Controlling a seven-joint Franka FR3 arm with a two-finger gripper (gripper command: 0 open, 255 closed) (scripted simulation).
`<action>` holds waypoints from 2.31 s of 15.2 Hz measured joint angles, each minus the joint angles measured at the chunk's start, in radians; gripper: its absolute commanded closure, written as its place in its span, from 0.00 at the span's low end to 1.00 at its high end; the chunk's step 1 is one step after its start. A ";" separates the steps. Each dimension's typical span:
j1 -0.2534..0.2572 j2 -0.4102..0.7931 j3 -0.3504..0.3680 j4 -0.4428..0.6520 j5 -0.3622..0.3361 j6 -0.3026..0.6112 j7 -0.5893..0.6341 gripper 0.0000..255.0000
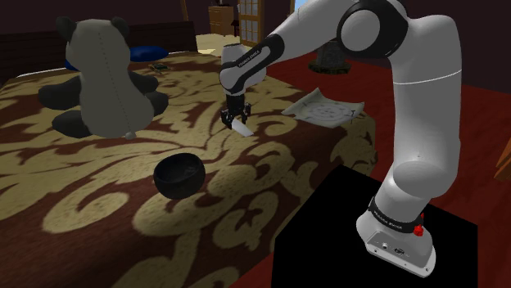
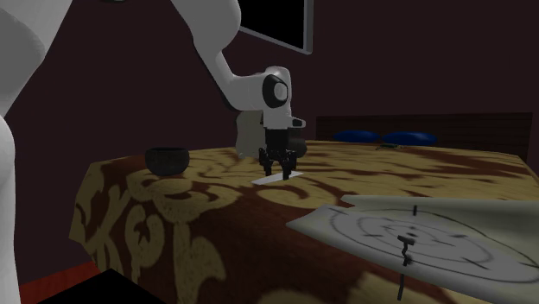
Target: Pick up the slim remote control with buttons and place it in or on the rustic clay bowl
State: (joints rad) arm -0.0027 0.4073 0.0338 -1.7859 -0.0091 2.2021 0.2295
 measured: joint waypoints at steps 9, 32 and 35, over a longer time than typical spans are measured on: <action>-0.001 -0.034 0.001 0.032 0.001 -0.067 -0.001 1.00; -0.001 -0.121 0.002 0.221 0.005 -0.343 -0.001 1.00; -0.001 -0.119 0.002 0.260 0.005 -0.379 -0.001 1.00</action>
State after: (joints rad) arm -0.0032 0.2881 0.0360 -1.5260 -0.0045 1.8234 0.2283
